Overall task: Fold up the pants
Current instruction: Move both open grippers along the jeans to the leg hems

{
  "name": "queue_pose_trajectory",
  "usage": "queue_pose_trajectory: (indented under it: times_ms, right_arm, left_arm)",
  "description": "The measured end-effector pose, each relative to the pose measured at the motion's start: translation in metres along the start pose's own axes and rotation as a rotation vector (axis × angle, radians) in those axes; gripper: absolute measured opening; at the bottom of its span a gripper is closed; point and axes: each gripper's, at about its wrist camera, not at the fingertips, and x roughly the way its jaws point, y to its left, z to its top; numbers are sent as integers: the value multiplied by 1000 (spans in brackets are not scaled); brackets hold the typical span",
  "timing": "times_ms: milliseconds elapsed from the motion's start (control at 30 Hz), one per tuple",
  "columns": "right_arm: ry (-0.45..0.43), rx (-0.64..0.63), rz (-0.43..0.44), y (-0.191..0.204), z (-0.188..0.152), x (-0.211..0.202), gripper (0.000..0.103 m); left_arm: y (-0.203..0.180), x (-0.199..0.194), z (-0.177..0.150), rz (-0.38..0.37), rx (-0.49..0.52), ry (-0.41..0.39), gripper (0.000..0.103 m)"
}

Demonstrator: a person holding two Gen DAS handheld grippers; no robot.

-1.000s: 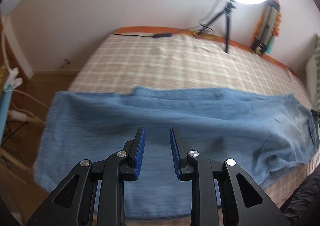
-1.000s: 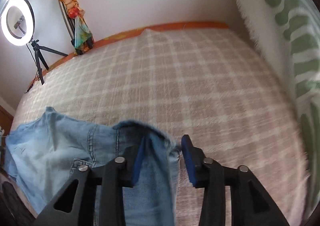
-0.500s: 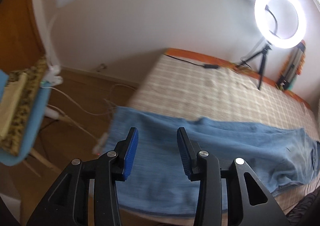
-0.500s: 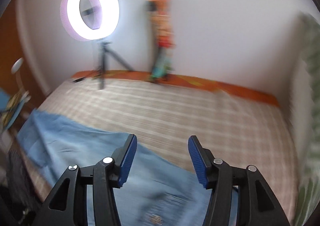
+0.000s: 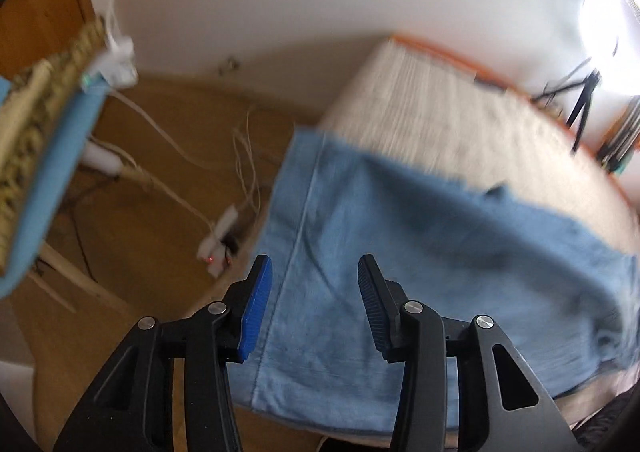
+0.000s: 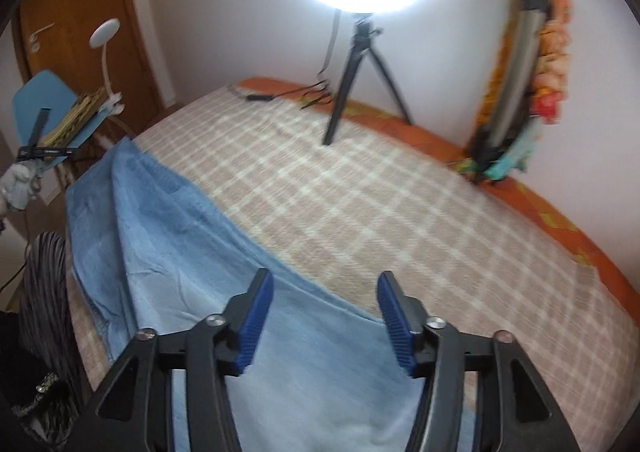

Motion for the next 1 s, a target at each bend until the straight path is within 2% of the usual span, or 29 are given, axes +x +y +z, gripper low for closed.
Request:
queue_pose_trajectory:
  times_ms: [133,300,500,633,767,800,900,933,1000]
  right_arm:
    - [50,-80,55,22,13,34,46]
    - [76,-161,148,54,32,68,46]
    - [135,-255,234,100,49,119,44]
    - [178,-320,241,122,52,148,43]
    - [187,-334,247,129,54,155,42]
    - [189,-332,253,130,54,155,36]
    - [211,-344,243,137,52,154,9]
    - [206,-359,222,139,51,152,3]
    - [194,-378,183,144,50,146,0]
  left_arm:
    - [1,32,-12,34,14,46,43]
    - [-3,31,-17,45,50,16,43]
    - [1,30,-22,27,42,-16,43]
    - [2,29,-22,22,43,-22,43]
    - [3,29,-22,16,44,-25,43]
    - [3,29,-22,17,44,-27,43]
    - [4,29,-22,19,48,-32,43]
    - [4,29,-22,17,47,-34,43]
    - [4,29,-23,15,46,-38,43]
